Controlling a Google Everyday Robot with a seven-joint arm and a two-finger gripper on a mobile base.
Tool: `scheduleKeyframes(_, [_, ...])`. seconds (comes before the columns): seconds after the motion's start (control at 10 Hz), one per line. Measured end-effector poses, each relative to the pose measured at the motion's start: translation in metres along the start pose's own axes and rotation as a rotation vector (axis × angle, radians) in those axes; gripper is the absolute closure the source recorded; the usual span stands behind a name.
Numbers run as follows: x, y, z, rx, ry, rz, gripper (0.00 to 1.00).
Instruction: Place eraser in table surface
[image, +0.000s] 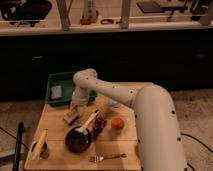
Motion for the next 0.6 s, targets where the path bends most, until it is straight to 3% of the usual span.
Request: scheduleKeyframes(0.6, [-0.002,-0.003,0.015,-0.020,-0.023,0.000,1.00])
